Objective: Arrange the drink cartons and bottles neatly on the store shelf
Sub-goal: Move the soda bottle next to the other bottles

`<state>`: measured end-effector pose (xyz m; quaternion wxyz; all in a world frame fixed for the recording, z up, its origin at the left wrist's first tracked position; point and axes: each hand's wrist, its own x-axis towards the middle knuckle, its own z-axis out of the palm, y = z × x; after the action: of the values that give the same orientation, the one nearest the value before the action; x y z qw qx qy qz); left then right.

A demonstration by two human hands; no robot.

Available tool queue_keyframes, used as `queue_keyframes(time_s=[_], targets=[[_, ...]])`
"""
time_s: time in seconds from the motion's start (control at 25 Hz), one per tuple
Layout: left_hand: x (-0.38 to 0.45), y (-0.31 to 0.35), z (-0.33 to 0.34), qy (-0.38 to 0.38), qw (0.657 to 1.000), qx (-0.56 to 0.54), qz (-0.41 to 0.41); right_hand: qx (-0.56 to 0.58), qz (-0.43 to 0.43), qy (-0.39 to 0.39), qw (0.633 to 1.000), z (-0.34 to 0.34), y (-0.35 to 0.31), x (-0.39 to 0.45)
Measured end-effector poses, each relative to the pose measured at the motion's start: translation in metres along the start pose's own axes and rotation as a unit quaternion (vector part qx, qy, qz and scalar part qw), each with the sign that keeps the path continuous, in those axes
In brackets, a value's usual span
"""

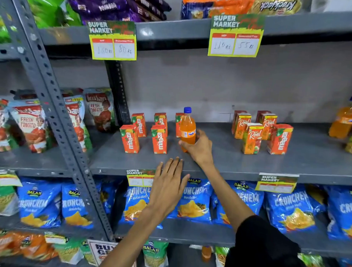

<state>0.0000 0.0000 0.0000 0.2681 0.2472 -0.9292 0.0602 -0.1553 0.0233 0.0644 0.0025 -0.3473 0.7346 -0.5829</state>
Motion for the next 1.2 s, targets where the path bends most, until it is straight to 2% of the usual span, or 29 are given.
queue_keyframes(time_s=[0.24, 0.48, 0.64, 0.92, 1.2], targets=[[0.0, 0.007, 0.0, -0.001, 1.0, -0.004, -0.024, 0.009, 0.003, -0.002, 1.0, -0.012, -0.002, -0.008], [-0.003, 0.038, -0.006, -0.01, 0.999, -0.024, -0.046, 0.015, -0.008, 0.0, 1.0, -0.073, 0.006, -0.033], [0.009, 0.094, -0.013, -0.005, 0.998, -0.066, -0.019, 0.017, -0.016, 0.018, 1.0, -0.151, 0.022, -0.041], [0.046, 0.246, -0.005, -0.003, 0.985, -0.167, 0.04, -0.022, 0.008, 0.119, 0.993, -0.314, 0.077, -0.026], [0.081, 0.331, 0.021, -0.047, 0.986, -0.13, 0.095, -0.059, 0.052, 0.194, 0.978, -0.404, 0.119, 0.011]])
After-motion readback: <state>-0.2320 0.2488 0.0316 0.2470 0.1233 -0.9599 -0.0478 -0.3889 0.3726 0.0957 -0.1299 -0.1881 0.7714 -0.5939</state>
